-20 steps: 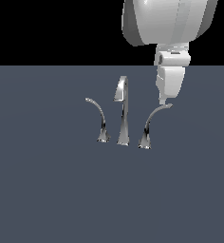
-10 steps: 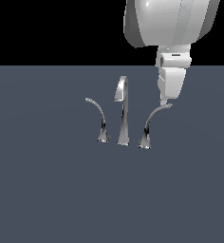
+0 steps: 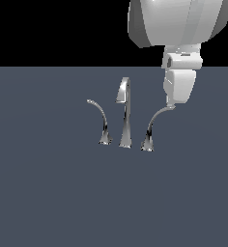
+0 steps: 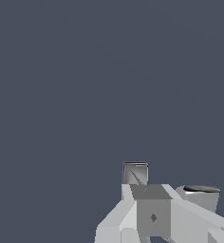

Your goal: Turn on the faucet by rotating a designated handle.

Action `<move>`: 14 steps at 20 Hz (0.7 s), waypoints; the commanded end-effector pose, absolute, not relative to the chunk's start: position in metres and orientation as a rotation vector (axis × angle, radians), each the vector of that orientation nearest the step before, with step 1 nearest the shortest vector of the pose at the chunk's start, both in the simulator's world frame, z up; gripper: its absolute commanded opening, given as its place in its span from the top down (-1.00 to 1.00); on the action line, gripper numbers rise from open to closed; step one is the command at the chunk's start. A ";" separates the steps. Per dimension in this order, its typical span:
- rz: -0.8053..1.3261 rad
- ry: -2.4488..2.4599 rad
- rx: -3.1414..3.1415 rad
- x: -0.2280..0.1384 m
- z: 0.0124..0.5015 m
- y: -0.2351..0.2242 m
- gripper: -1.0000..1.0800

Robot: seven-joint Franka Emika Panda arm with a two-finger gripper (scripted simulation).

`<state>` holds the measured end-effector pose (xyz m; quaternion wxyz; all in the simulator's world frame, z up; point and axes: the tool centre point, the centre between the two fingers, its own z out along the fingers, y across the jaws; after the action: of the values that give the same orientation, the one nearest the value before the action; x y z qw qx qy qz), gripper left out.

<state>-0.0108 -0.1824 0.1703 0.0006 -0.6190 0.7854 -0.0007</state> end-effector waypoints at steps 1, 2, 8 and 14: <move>0.000 2.469 -1.943 -0.021 0.170 -0.184 1.00; 0.000 2.469 -1.943 -0.024 0.170 -0.185 1.00; -0.010 2.455 -1.950 -0.027 0.170 -0.178 1.00; -0.006 2.461 -1.947 -0.046 0.170 -0.170 1.00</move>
<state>-0.0380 -0.1781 0.1701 0.0046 -0.6177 0.7863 -0.0073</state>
